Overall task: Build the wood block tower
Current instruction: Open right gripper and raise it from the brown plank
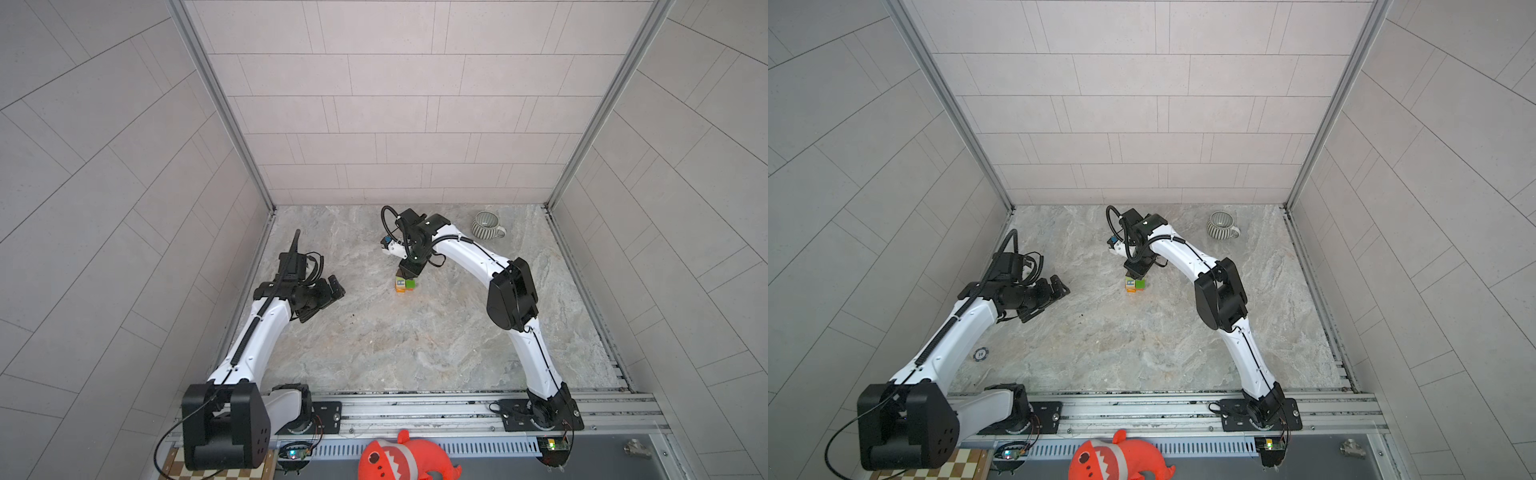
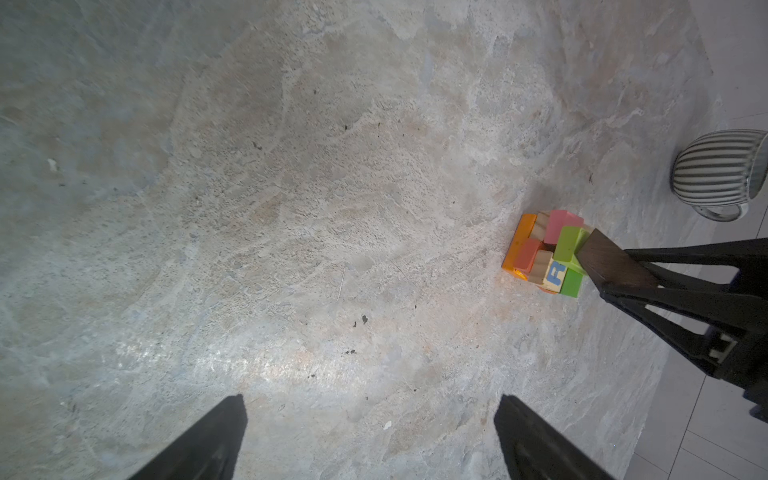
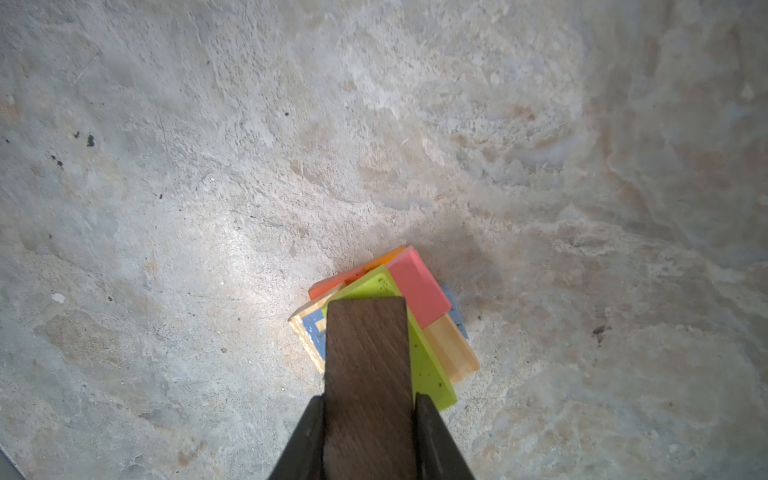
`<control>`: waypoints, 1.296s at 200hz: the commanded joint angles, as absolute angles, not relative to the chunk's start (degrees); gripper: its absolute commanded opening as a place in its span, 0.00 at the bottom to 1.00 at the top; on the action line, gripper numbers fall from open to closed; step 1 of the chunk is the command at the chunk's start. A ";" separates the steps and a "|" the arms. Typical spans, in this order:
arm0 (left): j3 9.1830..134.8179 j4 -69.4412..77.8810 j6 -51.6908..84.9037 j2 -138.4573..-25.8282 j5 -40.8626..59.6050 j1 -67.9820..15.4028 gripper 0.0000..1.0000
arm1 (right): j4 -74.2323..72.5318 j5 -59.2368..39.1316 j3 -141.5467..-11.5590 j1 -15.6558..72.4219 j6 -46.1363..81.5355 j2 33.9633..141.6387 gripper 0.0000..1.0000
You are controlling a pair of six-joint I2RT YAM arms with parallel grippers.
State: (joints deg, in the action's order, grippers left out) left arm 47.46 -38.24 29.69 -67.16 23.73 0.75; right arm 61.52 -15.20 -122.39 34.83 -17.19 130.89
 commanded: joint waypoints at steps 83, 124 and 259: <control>48.35 -39.44 28.91 -67.32 23.16 0.59 1.00 | 62.67 -15.78 -125.16 34.80 -18.83 132.52 0.17; 48.32 -39.42 28.92 -67.20 23.20 0.54 1.00 | 62.58 -15.98 -124.89 34.55 -19.12 132.55 0.29; 48.00 -39.46 28.85 -66.80 23.20 0.49 1.00 | 61.70 -16.08 -124.80 34.23 -18.64 132.67 0.45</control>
State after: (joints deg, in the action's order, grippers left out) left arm 47.46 -38.26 29.69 -67.18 23.73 0.71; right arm 61.41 -15.44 -124.16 34.44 -18.02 131.79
